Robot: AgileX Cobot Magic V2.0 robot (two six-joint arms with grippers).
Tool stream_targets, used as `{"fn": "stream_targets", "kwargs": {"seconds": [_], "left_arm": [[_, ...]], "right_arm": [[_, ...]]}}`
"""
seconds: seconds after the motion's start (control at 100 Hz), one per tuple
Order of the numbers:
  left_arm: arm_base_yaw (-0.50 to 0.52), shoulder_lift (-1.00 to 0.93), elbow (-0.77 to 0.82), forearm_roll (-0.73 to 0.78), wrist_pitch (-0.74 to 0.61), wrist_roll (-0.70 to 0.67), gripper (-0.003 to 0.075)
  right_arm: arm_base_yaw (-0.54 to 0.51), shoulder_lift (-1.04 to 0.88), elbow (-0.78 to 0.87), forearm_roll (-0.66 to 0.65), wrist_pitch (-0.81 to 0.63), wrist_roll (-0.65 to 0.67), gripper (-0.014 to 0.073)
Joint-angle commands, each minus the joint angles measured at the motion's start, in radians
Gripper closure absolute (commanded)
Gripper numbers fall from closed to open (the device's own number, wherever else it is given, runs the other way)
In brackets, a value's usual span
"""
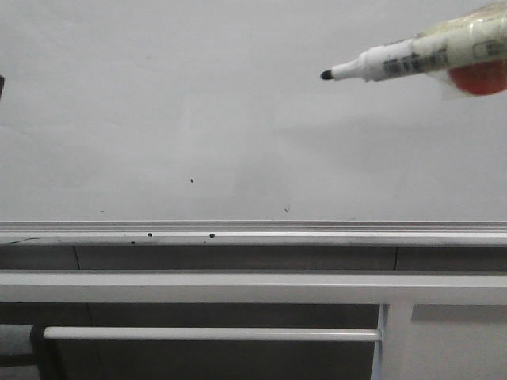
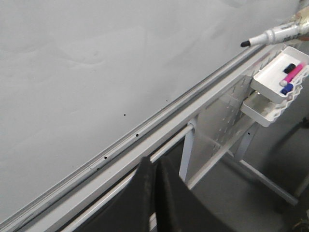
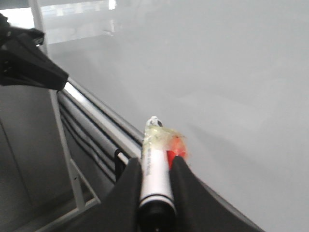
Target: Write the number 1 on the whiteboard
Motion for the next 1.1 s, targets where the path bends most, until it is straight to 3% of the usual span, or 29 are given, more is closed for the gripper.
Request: {"fn": "stream_targets", "kwargs": {"seconds": [0.0, 0.23, 1.09], "left_arm": [[-0.002, -0.003, -0.024, 0.154, -0.055, -0.15, 0.0741], [-0.002, 0.006, -0.024, 0.332, -0.017, -0.34, 0.0741], [-0.002, 0.032, -0.024, 0.368, 0.006, -0.356, 0.0741]], "right_arm": [[-0.003, 0.007, -0.024, 0.031, -0.136, 0.006, 0.0655], [-0.003, 0.01, -0.024, 0.036, -0.195, 0.004, 0.0655], [-0.003, 0.115, -0.024, 0.092, -0.277, -0.026, 0.0655]]}}
